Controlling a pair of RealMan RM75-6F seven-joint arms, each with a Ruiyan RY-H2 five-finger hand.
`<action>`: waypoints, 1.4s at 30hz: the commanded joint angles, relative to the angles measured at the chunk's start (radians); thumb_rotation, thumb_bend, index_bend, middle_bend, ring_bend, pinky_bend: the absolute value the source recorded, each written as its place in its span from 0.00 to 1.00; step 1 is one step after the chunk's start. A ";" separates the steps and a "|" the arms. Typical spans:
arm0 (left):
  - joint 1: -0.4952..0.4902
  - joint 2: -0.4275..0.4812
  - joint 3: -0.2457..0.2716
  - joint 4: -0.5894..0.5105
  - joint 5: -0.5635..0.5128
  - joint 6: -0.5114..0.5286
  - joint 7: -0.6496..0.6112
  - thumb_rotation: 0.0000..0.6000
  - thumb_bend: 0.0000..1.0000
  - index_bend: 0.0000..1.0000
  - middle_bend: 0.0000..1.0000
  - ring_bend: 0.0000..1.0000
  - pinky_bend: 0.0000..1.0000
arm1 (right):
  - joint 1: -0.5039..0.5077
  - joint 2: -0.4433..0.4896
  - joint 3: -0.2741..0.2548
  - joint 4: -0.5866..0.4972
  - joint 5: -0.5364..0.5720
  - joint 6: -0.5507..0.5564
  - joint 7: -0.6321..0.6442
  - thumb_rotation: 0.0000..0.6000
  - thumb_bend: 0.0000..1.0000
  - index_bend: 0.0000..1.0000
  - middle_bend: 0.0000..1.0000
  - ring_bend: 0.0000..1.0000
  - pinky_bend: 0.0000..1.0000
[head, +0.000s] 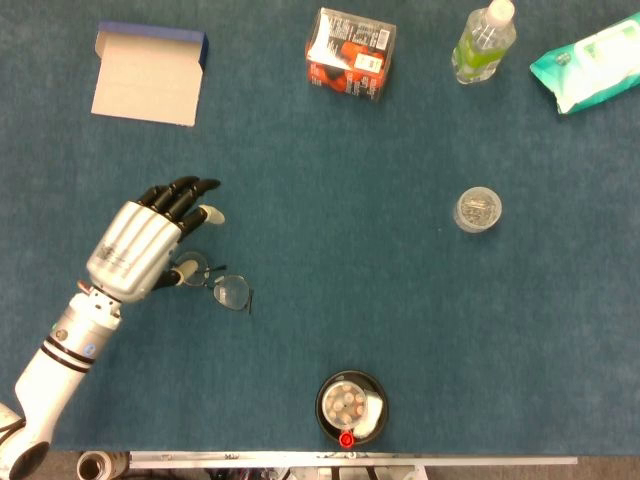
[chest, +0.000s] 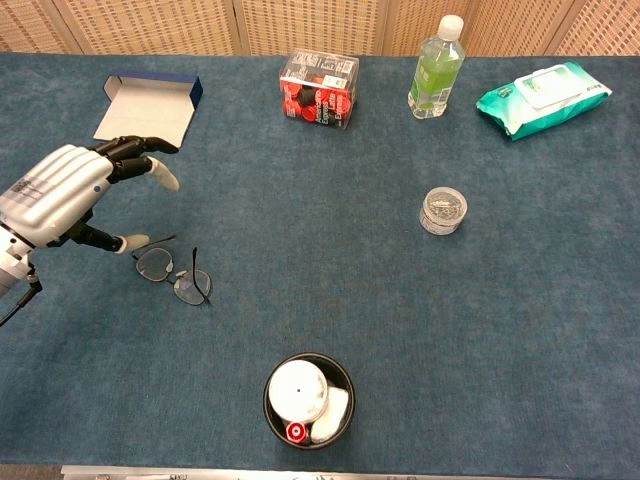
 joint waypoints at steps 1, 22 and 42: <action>-0.001 -0.010 0.007 0.008 0.003 -0.008 0.001 1.00 0.02 0.35 0.18 0.17 0.30 | 0.000 0.001 0.000 0.000 0.000 0.001 0.001 1.00 0.17 0.46 0.37 0.26 0.23; -0.016 -0.091 0.033 0.089 -0.015 -0.080 -0.017 1.00 0.02 0.35 0.18 0.17 0.30 | -0.005 0.005 0.001 -0.002 -0.006 0.010 0.009 1.00 0.17 0.46 0.37 0.26 0.23; -0.018 -0.104 0.030 0.096 -0.017 -0.059 -0.013 1.00 0.02 0.35 0.18 0.17 0.30 | -0.009 0.012 0.003 -0.004 -0.006 0.018 0.021 1.00 0.17 0.46 0.37 0.26 0.23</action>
